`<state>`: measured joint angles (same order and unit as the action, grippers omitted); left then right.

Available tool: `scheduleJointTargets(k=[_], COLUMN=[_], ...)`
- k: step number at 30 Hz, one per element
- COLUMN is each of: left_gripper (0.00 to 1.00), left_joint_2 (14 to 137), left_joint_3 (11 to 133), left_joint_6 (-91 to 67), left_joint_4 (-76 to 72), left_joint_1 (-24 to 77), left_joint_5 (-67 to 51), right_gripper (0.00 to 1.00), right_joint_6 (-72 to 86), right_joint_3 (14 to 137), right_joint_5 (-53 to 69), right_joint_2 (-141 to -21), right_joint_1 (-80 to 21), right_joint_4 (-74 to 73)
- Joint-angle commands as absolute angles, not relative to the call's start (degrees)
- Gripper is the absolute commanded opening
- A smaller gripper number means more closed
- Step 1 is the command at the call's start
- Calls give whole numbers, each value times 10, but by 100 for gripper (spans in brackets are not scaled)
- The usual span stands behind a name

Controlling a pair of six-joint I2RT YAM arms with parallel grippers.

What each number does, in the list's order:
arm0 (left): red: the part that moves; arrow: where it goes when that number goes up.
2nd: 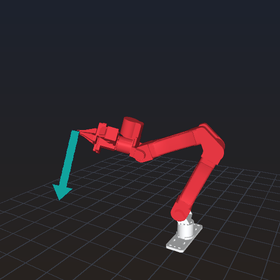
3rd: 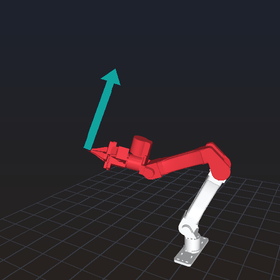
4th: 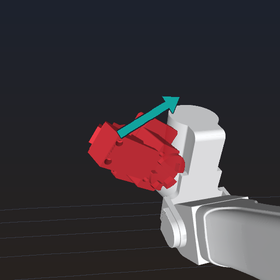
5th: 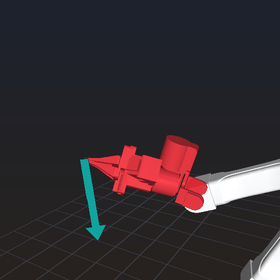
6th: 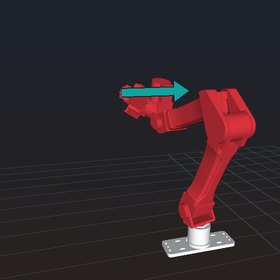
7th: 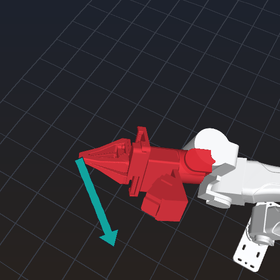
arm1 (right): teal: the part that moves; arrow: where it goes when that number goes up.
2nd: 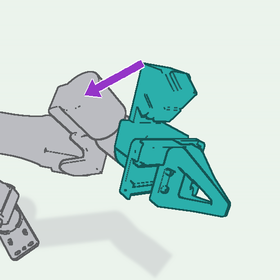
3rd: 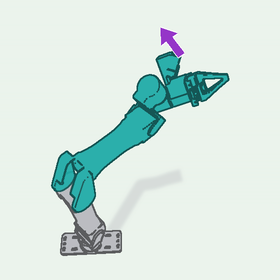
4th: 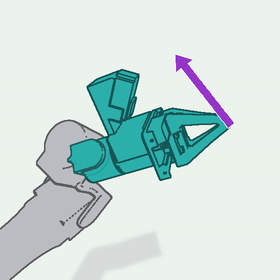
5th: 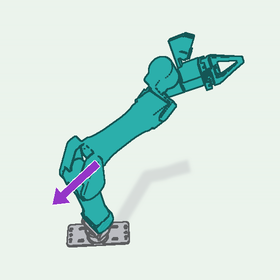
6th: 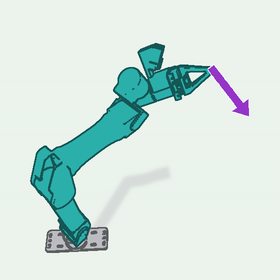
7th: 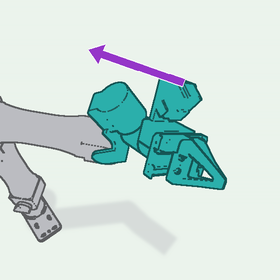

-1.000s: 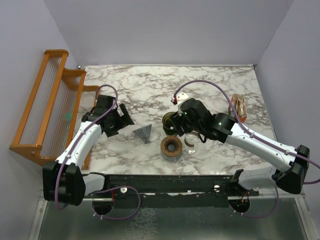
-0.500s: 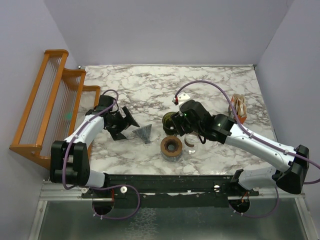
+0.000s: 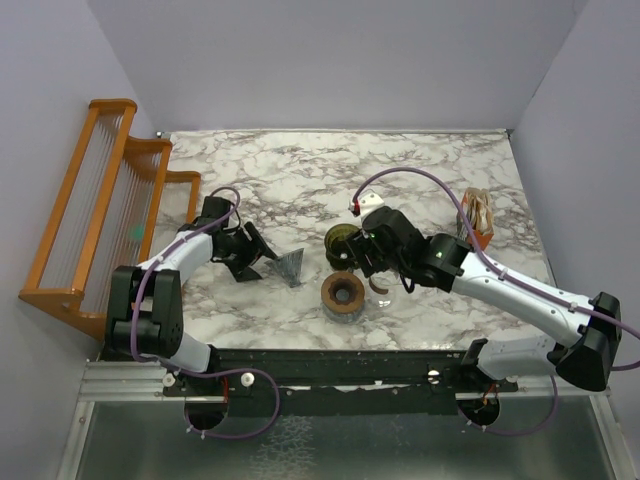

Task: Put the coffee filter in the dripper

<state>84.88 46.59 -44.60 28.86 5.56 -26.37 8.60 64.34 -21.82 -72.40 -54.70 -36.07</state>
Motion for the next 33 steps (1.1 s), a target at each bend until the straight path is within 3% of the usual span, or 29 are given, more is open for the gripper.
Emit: scheduleJointTargets(k=[1,11,16,21,33], left_gripper=[65,31,20,1,0], left_joint_2=[860,870,869,868,836], left_joint_3=[458,457,460,464,473], left_joint_6=[-447,-440,-431,-420,-380], left_joint_4=[257,241,238,237,244], left_joint_1=[51,51,51,51,51], left_joint_5=[-290,-303,-304,-311,-325], right_gripper=[67,67,67,67,67], right_joint_6=[94,97,97,93,116], right_joint_3=[630,624,621,627,639], right_joint_5=[-236,-231,-228,-225,-196], right_joint_2=[-716,-725,-734,-737,-727], right_joint_1=[-550,-550,-550,-550,-549], right_joint_4=[-354,-351,-353,-354,-339])
